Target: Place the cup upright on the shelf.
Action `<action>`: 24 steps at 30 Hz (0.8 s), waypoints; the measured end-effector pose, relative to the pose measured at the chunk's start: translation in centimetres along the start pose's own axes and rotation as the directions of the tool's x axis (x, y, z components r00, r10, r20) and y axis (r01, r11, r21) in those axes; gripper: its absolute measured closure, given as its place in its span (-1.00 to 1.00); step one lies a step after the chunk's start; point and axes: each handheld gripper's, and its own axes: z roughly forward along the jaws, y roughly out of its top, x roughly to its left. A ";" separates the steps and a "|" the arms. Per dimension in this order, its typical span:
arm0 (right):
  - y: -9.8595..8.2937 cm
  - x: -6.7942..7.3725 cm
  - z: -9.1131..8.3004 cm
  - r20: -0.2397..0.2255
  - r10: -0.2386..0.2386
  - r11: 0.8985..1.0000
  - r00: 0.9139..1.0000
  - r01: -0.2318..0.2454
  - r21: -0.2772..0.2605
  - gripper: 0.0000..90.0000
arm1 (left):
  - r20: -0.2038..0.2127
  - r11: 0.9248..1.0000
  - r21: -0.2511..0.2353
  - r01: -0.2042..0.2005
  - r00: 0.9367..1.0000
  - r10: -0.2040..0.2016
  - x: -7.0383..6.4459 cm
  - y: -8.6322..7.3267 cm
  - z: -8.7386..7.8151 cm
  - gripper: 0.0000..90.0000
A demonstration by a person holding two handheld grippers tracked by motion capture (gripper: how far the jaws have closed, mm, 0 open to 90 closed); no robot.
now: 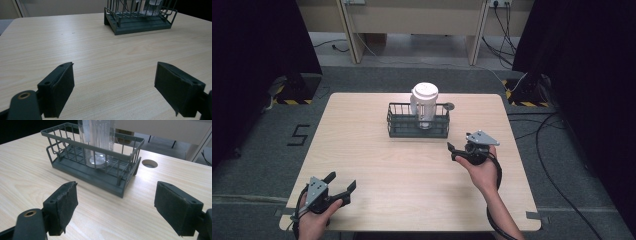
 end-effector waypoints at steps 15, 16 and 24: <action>-3.2 -1.1 -2.9 0.035 0.014 1.000 0.999 -0.014 0.023 -0.57 | -0.005 1.000 0.003 -0.002 1.000 0.002 0.0 0.0 0.0 -0.66; -3.4 -1.1 -3.2 0.039 0.017 1.000 0.999 -0.018 0.020 -0.57 | -0.005 1.000 0.003 -0.002 1.000 0.002 0.0 0.0 0.0 -0.66; -5.3 -1.6 -4.9 0.059 0.036 0.999 0.998 -0.037 0.025 -0.57 | -0.008 1.000 0.006 -0.003 1.000 0.003 0.0 0.0 0.0 -0.66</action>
